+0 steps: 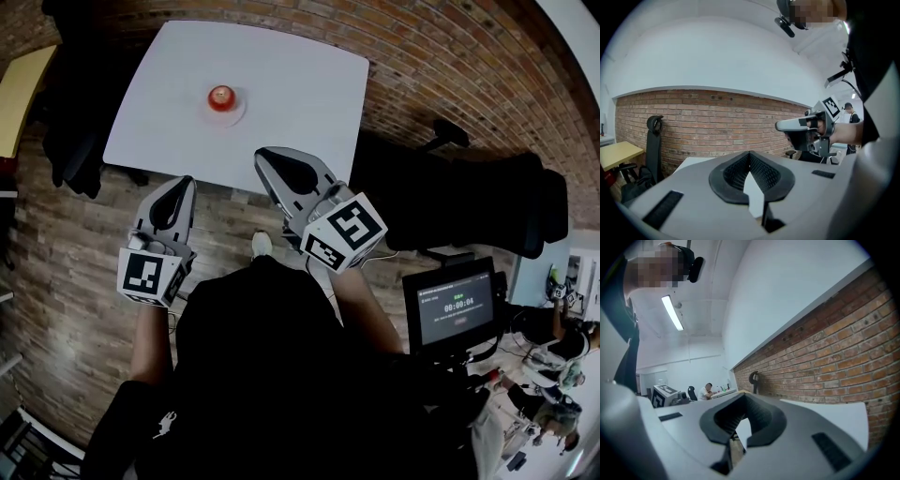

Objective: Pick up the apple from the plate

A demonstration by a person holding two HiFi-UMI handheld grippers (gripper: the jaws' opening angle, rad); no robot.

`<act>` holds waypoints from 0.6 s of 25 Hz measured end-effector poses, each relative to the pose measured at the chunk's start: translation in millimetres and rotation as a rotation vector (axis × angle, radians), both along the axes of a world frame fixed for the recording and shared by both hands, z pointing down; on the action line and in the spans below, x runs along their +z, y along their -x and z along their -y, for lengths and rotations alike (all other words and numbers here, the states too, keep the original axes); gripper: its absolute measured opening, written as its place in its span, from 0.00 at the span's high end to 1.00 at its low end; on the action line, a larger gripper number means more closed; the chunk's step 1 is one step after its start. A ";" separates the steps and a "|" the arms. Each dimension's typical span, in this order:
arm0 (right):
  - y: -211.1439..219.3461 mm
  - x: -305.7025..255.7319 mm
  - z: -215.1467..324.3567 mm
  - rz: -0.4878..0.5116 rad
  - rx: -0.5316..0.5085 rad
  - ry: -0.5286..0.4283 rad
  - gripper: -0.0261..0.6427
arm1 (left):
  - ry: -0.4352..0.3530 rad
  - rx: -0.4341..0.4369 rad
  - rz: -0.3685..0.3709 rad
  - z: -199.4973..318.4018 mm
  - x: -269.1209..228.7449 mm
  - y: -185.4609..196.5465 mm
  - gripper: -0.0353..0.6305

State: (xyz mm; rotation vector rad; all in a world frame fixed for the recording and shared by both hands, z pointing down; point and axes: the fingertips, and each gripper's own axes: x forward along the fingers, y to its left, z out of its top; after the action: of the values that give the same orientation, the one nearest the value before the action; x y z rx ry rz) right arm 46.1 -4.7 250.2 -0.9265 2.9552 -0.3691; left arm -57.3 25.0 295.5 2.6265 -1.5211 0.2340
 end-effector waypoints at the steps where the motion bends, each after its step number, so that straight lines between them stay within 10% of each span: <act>1: 1.5 -0.4 -0.7 -0.002 -0.009 -0.003 0.96 | -0.004 -0.008 -0.004 -0.5 -0.7 0.9 0.94; 15: -8.4 17.8 7.1 -0.011 -0.069 0.027 0.96 | 0.026 -0.070 -0.008 2.0 12.9 -4.8 0.94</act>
State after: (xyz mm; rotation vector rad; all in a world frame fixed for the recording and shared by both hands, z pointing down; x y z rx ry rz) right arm 54.5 -11.8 268.1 -0.8332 3.0056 -0.4084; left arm -52.5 23.0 308.4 2.5459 -1.5934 0.2352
